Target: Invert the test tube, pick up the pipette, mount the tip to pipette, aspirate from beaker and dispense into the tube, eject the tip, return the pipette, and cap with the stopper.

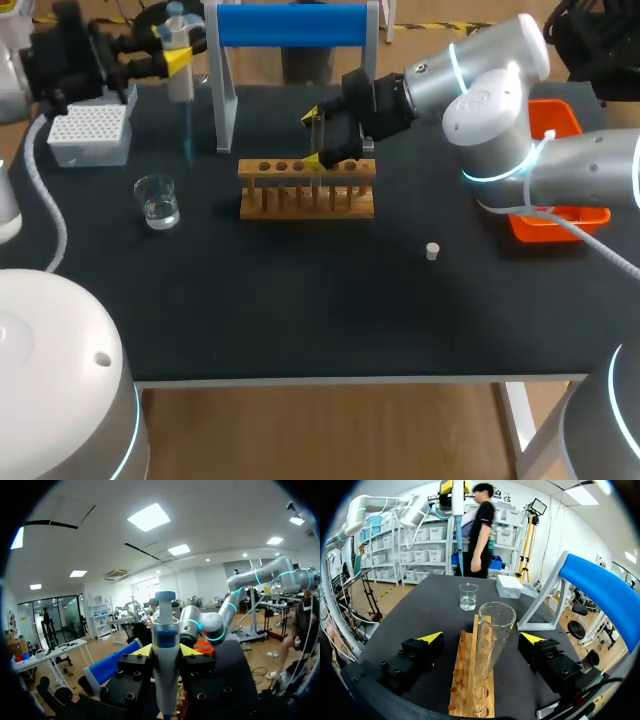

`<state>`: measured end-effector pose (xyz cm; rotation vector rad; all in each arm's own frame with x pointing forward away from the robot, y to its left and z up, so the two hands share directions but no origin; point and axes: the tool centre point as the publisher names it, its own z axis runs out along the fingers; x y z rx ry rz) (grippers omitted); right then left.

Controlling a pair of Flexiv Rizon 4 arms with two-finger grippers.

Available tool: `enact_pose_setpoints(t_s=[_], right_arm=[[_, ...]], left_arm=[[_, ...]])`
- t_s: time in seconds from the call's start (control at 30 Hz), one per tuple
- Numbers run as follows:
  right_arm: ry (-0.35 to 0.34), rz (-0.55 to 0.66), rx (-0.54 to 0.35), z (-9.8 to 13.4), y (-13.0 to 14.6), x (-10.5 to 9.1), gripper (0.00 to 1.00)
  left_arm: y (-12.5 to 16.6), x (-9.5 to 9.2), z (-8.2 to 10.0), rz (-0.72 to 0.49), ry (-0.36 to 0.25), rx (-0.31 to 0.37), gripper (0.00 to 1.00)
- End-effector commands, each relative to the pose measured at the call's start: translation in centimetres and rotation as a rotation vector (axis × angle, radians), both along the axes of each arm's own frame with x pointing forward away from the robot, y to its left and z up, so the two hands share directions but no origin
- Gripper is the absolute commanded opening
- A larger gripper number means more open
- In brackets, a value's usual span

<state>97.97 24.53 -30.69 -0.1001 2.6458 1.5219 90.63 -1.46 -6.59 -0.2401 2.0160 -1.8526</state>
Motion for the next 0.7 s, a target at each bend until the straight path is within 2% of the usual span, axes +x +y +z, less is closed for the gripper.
enact_pose_setpoints(t_s=[0.03,0.23,0.7], right_arm=[[0.002,0.002,-0.003,0.1,-0.1,0.0,1.0],[0.002,0.002,-0.003,0.1,-0.1,0.0,1.0],[0.002,0.002,-0.003,0.1,-0.1,0.0,1.0]], left_arm=[[-2.5,2.0,1.4,-0.063,0.022,0.012,0.0],[-6.9,2.1,3.2,-0.169,0.033,0.024,0.0],[-6.9,2.1,3.2,-0.169,0.033,0.024,0.0]])
